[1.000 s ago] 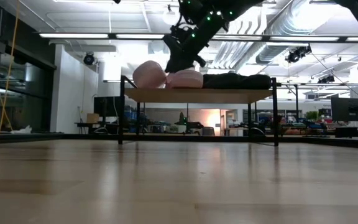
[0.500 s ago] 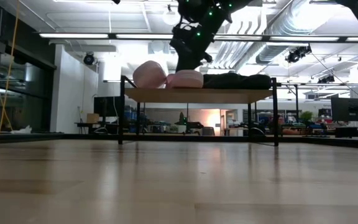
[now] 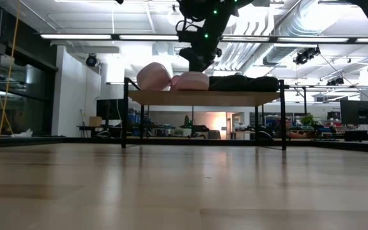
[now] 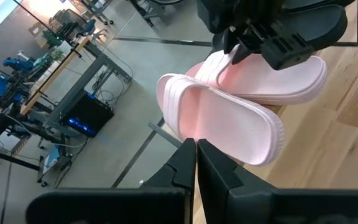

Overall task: Pick and place slides into the shelf
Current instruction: Adjust the pink slides on the shelf

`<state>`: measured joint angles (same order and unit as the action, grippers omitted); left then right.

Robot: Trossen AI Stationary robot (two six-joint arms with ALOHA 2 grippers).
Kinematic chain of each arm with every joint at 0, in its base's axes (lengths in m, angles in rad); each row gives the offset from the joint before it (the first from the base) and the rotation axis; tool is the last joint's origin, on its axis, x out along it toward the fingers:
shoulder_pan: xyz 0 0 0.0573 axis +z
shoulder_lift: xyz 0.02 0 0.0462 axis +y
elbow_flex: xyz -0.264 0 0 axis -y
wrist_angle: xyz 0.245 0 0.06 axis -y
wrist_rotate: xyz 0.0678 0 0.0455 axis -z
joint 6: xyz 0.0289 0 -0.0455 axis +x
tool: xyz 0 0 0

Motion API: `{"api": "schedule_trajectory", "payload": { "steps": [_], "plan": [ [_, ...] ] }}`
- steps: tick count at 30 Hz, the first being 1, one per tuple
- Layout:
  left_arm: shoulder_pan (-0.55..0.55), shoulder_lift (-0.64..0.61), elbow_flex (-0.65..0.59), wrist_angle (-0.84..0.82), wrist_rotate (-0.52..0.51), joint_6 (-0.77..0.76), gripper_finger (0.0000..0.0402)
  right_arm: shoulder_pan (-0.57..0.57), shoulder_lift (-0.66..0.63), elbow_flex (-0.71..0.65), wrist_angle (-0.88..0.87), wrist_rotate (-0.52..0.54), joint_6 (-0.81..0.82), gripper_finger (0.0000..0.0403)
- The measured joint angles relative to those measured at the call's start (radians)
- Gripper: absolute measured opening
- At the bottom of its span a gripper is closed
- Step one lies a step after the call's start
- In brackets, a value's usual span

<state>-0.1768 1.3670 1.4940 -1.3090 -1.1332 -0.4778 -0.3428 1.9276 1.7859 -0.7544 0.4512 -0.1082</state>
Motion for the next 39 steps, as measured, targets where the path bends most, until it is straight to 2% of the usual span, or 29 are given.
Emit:
{"api": "schedule_trajectory", "payload": {
  "steps": [8,16,28,32,35,39],
  "plan": [
    [0.000,0.000,0.000,0.003,0.000,0.000,0.0005,-0.002,0.009,0.000,-0.002,0.063,0.008,0.0093],
    [0.000,0.000,0.000,0.002,0.000,0.000,0.0005,-0.003,0.010,0.000,-0.026,0.084,0.057,0.0008],
    [0.000,0.000,0.000,0.002,0.000,0.000,0.0005,0.002,0.008,0.001,-0.183,0.187,0.184,0.0002],
    [0.000,0.000,0.000,0.002,0.000,0.000,0.0005,0.011,0.009,0.000,-0.178,0.211,0.179,0.0002],
    [0.000,0.000,0.000,0.002,0.000,0.000,0.0005,0.022,0.010,-0.001,-0.175,0.274,0.200,0.0001],
    [0.000,0.000,0.000,0.002,0.000,0.000,0.0005,0.022,0.011,-0.002,-0.156,0.266,0.198,0.0001]
  ]
}}
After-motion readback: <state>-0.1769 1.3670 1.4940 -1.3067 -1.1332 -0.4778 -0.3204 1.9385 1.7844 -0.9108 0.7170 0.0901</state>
